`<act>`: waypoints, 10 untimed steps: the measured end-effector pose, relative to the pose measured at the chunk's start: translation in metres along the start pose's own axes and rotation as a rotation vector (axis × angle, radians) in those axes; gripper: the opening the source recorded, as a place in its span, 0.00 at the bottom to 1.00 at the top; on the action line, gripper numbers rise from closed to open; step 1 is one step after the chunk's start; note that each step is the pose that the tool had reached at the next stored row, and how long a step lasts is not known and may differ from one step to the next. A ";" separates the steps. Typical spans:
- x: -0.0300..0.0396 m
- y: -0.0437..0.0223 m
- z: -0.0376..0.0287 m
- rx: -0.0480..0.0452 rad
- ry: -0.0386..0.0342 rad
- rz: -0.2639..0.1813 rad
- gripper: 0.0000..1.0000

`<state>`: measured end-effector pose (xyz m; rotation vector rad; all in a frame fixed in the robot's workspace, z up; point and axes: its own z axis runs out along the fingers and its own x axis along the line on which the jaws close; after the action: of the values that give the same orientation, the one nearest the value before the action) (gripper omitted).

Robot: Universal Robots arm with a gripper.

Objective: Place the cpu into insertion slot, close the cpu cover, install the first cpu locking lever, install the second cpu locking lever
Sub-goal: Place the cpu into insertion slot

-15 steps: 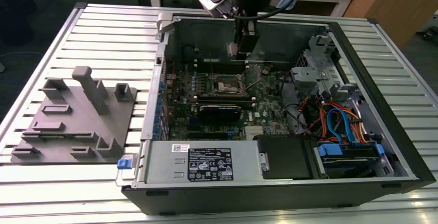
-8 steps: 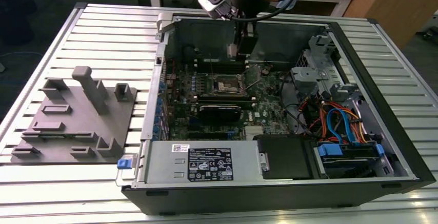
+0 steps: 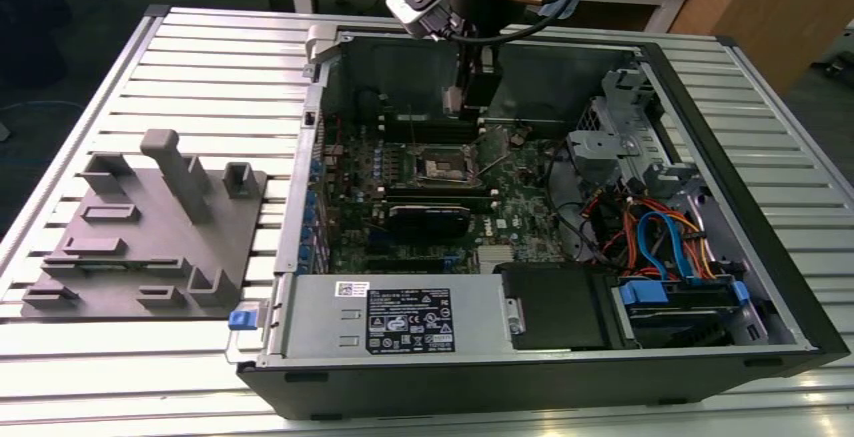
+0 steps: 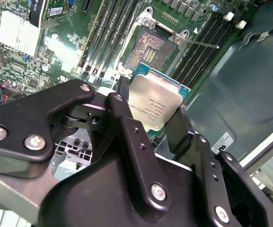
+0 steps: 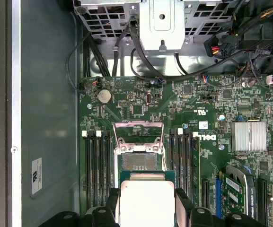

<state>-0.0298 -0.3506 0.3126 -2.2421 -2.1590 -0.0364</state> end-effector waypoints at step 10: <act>-0.0003 -0.0031 0.0055 0.0010 0.0001 -0.017 0.54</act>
<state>-0.0329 -0.3505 0.3071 -2.2231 -2.1777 -0.0359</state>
